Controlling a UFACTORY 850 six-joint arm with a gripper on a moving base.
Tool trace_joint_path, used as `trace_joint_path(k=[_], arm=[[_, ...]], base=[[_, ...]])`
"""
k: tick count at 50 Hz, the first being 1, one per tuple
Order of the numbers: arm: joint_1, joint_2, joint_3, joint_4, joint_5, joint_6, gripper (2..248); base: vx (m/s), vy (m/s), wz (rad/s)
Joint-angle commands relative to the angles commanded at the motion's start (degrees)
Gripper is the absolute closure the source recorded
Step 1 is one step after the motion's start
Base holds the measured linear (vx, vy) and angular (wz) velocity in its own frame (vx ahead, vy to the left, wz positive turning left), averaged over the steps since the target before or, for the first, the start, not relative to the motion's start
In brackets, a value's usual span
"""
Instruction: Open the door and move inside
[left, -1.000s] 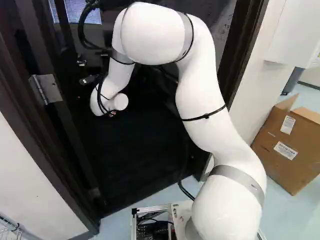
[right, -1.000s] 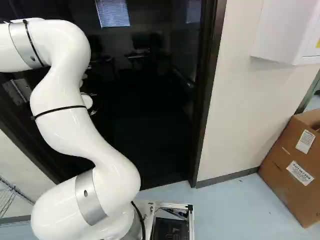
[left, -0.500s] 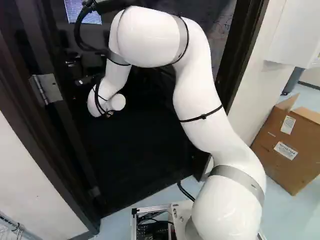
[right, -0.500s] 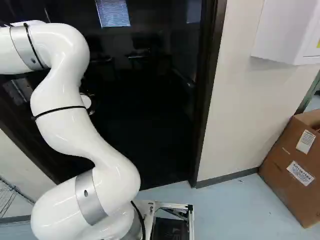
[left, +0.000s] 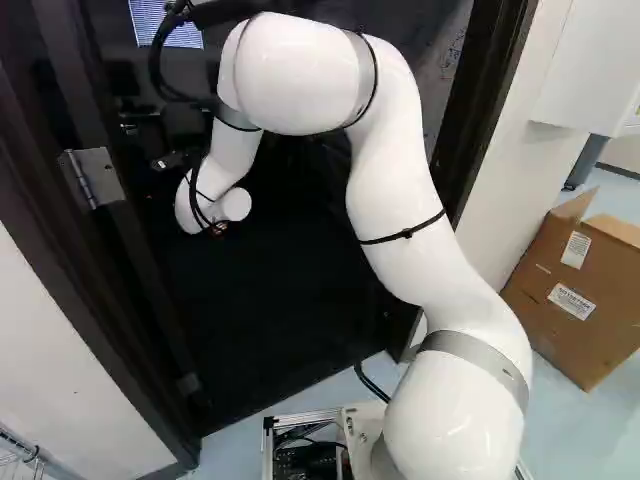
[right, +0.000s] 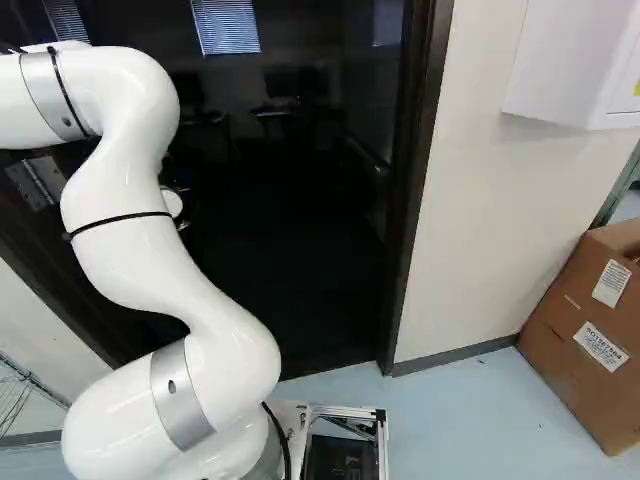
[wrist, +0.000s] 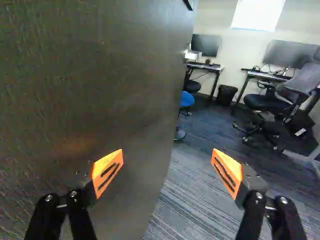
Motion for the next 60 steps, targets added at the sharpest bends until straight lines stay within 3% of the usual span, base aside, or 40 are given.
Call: trace_joint_path(k=[60], arm=[[-0.7, 1.1, 1.5, 0.0, 0.0, 0.0, 3]], base=[[0.000, 0.000, 0.000]])
